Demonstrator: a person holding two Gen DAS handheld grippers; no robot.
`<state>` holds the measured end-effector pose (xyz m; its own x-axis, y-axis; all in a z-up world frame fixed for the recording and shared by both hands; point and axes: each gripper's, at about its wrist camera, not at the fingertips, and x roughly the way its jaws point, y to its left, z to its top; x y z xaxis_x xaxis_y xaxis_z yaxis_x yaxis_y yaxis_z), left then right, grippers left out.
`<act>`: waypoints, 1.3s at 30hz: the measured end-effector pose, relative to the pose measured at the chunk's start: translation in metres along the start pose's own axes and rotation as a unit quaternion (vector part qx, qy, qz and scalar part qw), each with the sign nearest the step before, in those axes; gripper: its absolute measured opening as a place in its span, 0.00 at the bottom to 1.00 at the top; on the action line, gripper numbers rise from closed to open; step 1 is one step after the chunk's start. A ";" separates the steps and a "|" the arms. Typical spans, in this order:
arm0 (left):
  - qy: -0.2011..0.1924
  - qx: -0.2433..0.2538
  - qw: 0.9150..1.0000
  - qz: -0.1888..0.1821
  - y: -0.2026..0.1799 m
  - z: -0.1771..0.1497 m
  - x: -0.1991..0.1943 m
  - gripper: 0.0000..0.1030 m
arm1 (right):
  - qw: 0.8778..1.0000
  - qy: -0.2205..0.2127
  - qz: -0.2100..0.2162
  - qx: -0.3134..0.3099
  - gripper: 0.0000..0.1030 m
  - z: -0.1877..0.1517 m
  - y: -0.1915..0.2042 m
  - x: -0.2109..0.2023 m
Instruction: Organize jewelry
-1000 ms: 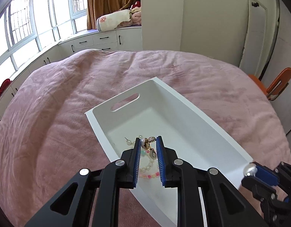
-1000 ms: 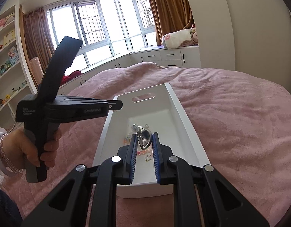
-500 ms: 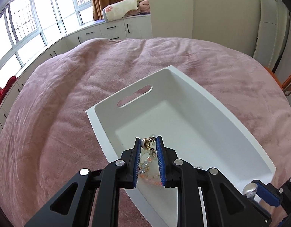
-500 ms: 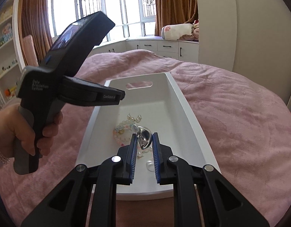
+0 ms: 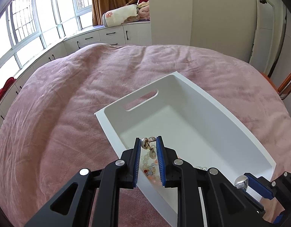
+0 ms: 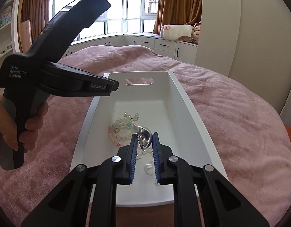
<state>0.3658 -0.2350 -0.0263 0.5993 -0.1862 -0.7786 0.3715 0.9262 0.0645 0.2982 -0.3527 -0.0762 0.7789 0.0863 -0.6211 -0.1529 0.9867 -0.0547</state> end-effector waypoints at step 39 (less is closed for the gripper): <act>-0.131 -0.034 0.987 0.088 0.011 -0.088 -0.159 0.97 | 0.994 -0.099 -0.038 0.006 0.93 -0.012 0.010 -0.138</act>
<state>0.2124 -0.1659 0.0430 0.8170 -0.0905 -0.5696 0.2020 0.9699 0.1356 0.1818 -0.3566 -0.0008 0.8924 0.0359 -0.4498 -0.0829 0.9929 -0.0852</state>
